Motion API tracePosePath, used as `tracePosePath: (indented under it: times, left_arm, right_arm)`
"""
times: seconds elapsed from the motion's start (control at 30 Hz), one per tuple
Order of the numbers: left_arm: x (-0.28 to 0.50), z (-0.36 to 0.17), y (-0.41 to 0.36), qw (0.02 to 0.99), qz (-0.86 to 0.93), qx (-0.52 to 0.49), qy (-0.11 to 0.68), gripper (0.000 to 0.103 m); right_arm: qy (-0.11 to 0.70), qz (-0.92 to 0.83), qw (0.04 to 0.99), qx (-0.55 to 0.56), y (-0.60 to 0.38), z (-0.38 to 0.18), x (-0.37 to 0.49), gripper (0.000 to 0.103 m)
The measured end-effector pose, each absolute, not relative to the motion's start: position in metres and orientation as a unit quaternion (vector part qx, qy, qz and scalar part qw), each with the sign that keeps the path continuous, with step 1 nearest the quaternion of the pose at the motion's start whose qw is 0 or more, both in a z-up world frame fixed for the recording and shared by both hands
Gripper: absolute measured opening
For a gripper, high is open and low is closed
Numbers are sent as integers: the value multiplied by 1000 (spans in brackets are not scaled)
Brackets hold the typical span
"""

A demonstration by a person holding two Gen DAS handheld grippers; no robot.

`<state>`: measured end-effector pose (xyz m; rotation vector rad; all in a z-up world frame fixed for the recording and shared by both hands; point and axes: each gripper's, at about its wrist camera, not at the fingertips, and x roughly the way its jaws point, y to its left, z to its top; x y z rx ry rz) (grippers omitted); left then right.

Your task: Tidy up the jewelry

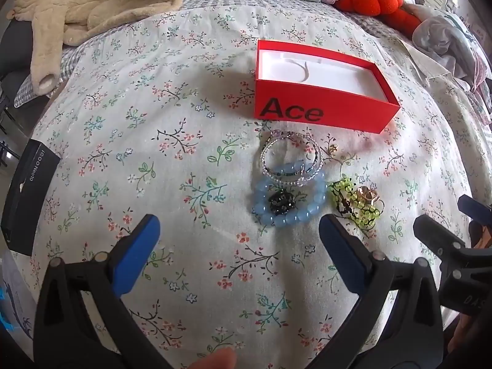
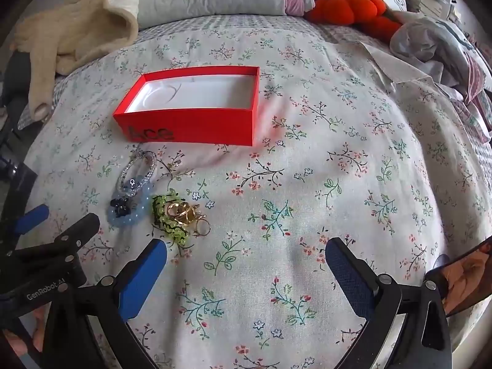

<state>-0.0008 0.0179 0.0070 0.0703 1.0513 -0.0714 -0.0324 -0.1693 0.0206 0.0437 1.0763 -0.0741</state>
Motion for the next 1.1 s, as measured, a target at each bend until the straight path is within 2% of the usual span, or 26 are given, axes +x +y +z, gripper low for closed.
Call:
tracePosePath:
  times: [1.1]
  left_arm:
    - [-4, 15, 20, 871, -46, 22, 489, 103]
  right_arm:
    - [508, -38, 860, 30, -170, 19, -31, 103]
